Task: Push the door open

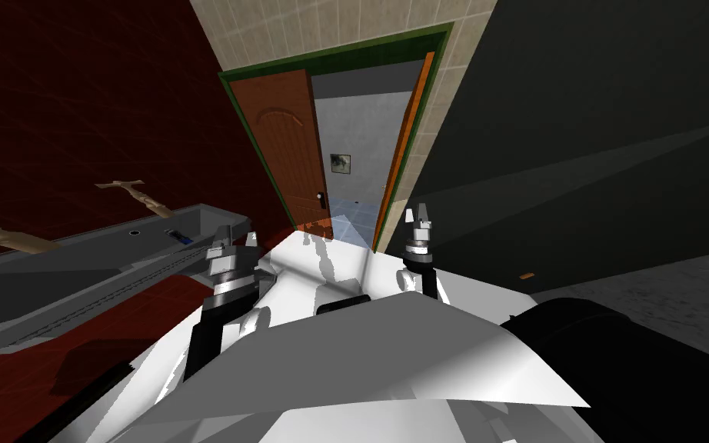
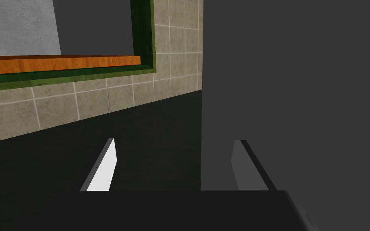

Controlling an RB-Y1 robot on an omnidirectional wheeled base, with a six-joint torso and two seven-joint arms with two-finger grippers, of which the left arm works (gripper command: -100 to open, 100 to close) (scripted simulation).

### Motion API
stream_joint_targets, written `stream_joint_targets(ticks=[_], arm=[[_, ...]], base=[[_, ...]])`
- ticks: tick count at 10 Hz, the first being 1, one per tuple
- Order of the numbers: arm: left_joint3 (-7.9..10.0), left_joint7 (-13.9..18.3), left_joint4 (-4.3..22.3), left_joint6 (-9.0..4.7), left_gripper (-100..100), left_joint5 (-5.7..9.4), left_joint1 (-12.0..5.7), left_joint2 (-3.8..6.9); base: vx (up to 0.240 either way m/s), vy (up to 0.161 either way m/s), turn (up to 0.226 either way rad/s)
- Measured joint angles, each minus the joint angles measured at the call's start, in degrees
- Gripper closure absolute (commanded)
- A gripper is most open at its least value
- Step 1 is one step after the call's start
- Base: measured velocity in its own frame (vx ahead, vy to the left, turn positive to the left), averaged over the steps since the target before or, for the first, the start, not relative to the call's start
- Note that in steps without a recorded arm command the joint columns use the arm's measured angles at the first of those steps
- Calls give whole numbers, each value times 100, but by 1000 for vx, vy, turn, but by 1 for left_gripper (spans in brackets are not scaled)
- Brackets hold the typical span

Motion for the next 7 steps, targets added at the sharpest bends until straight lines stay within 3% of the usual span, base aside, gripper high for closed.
stream_joint_targets(ticks=[4, 7], arm=[[-110, 20, 545, 1, -100, -53, -381, 45], [-156, 64, 829, 10, -100, -64, -567, 94]], base=[[147, 48, -22], [96, 51, -14]])
